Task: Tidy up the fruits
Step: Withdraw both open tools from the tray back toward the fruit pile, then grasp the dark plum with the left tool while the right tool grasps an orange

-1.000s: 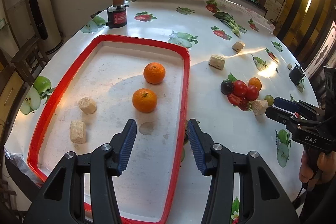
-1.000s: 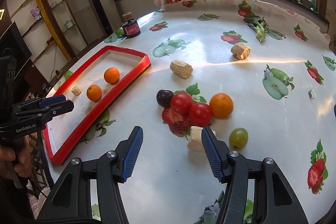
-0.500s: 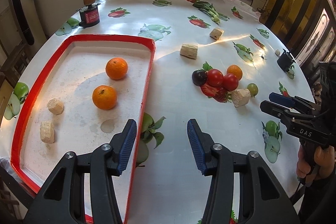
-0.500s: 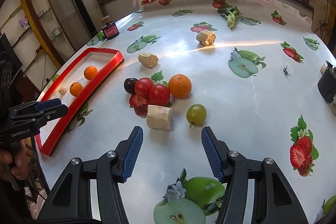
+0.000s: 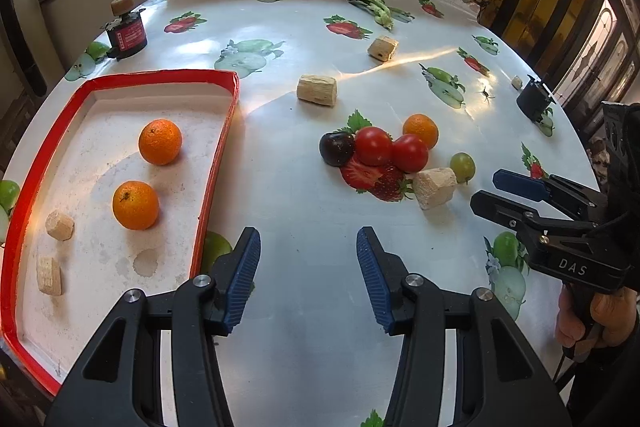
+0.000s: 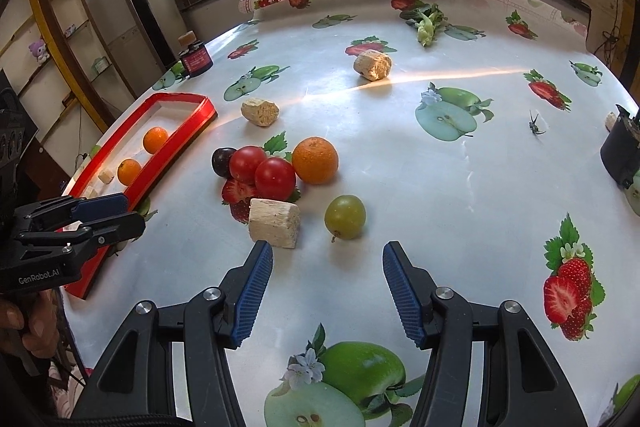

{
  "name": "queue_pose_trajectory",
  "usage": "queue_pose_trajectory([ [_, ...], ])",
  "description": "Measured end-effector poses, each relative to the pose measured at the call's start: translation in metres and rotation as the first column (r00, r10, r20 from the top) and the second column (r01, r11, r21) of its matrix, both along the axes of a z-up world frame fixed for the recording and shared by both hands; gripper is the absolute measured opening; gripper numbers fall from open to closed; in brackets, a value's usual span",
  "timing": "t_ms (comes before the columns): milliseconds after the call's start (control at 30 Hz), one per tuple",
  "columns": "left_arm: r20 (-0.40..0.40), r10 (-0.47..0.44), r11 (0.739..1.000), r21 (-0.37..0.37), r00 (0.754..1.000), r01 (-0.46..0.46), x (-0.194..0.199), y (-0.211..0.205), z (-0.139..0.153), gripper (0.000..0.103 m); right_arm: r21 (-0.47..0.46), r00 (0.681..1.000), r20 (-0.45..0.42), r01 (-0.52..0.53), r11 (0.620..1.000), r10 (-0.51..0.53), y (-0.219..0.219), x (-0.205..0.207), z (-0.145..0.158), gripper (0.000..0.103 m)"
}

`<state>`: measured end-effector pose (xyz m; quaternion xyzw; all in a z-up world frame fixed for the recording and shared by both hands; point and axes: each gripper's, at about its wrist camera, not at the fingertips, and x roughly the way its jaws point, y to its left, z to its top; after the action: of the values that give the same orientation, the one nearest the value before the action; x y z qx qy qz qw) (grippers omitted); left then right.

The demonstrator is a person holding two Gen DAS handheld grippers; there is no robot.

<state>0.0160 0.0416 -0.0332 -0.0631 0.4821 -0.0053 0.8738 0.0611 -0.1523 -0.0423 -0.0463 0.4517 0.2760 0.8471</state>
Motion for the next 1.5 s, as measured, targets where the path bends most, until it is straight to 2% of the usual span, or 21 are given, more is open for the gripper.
queue_pose_trajectory([
  [167,-0.017,0.002,1.000,-0.005,1.000,-0.002,0.007,0.003,-0.006,0.048,0.008,0.999,0.020,-0.049,0.999,0.049,0.021,0.003,0.005,0.048],
  [367,-0.025,-0.016,1.000,-0.018,1.000,0.016,0.023,-0.001,-0.012,0.048,0.010,0.999,0.029,-0.022,1.000,0.022,0.037,0.033,0.007,0.042],
  [533,-0.033,-0.038,0.999,-0.030,0.999,0.038,0.045,-0.005,-0.017,0.048,0.022,1.000,0.001,-0.011,1.000,0.011,0.041,0.056,-0.002,0.040],
  [733,-0.049,-0.065,0.997,-0.047,0.997,0.062,0.069,-0.009,-0.025,0.048,0.113,0.996,-0.081,-0.030,0.993,0.040,0.039,0.073,-0.008,0.040],
  [933,-0.028,-0.075,0.993,-0.093,0.997,0.072,0.081,-0.005,-0.023,0.048,0.223,0.982,-0.187,0.010,0.975,0.033,0.026,0.089,-0.019,0.043],
  [1033,-0.024,-0.080,0.994,-0.082,0.997,0.078,0.084,-0.007,-0.019,0.048,0.261,0.973,-0.227,0.034,0.965,0.027,0.020,0.095,-0.025,0.040],
  [1067,-0.023,-0.085,0.993,-0.083,0.996,0.083,0.084,-0.009,-0.019,0.048,0.252,0.975,-0.219,0.036,0.967,0.021,0.020,0.094,-0.024,0.034],
  [1267,-0.008,-0.128,0.988,-0.084,0.992,0.127,0.075,-0.023,-0.018,0.048,0.143,0.997,-0.074,0.042,0.989,-0.032,0.016,0.080,-0.006,0.033],
  [1433,0.000,-0.130,0.989,-0.071,0.991,0.130,0.084,-0.025,-0.018,0.048,0.152,0.997,-0.056,0.059,0.987,-0.051,0.004,0.076,0.002,0.033],
  [1500,0.009,-0.130,0.988,-0.089,0.992,0.130,0.087,-0.021,-0.018,0.048,0.158,0.997,-0.057,0.063,0.985,-0.055,0.001,0.074,0.004,0.033],
])
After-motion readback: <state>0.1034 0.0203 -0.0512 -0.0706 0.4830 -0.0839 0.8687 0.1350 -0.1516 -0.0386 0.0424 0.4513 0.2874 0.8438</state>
